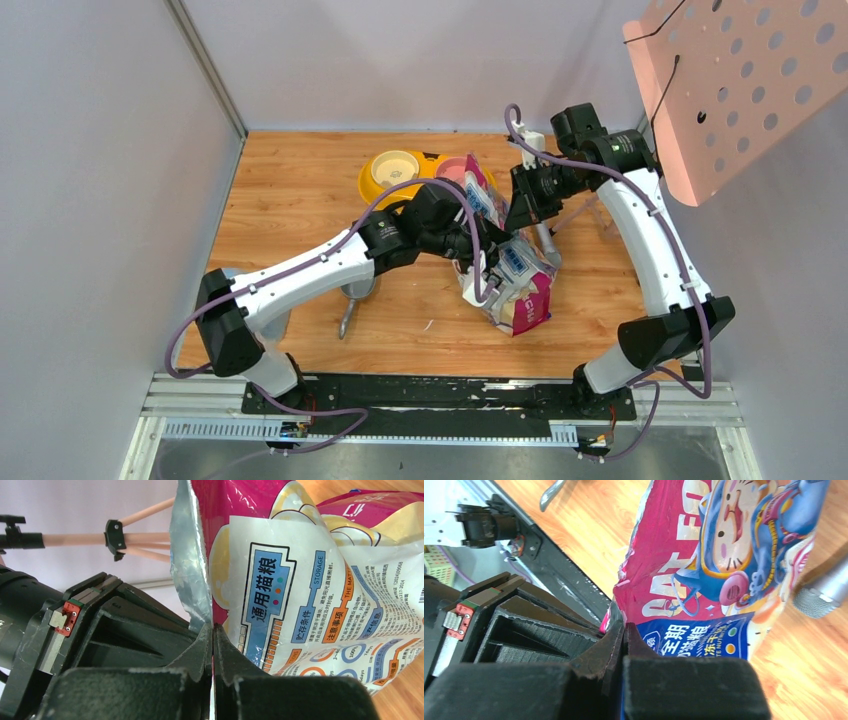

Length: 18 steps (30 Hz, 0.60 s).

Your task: Serve the pet food

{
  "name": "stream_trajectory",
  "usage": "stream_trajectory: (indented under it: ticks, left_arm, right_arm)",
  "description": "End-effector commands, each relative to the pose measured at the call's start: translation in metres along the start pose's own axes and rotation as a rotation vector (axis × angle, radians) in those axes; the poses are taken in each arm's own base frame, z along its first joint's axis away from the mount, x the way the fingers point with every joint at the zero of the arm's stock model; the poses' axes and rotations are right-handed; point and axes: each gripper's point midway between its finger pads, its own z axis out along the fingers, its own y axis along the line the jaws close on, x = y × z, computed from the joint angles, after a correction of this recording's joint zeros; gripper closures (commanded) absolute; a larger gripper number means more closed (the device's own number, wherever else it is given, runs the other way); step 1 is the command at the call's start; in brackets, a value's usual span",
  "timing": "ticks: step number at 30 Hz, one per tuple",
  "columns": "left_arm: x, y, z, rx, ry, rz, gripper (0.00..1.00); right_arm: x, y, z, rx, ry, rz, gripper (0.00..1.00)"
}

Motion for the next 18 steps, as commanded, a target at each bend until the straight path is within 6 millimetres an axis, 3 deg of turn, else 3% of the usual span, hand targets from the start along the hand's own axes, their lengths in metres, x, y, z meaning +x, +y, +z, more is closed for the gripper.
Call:
stream_trajectory:
  ticks: [1, 4, 6, 8, 17, 18]
  left_arm:
    - [0.025, 0.008, -0.027, -0.027, 0.169, -0.091, 1.0]
    - [0.033, -0.004, -0.04, 0.005, 0.237, -0.157, 1.0]
    - [0.038, -0.01, -0.051, 0.02, 0.274, -0.203, 1.0]
    - [0.041, -0.015, -0.06, 0.027, 0.313, -0.238, 1.0]
    - [0.031, -0.004, -0.084, -0.11, 0.313, -0.376, 1.0]
    - [0.029, -0.006, -0.083, -0.113, 0.303, -0.392, 0.92]
  right_arm:
    - [-0.025, -0.025, -0.031, 0.228, -0.134, -0.113, 1.0]
    - [-0.047, -0.065, -0.064, 0.526, -0.248, -0.128, 1.0]
    - [-0.061, -0.079, -0.089, 0.647, -0.319, -0.132, 1.0]
    - [-0.065, -0.075, -0.096, 0.646, -0.345, -0.127, 1.0]
    - [-0.063, -0.045, -0.076, 0.449, -0.337, -0.123, 1.0]
    - [-0.064, -0.041, -0.074, 0.424, -0.337, -0.129, 1.0]
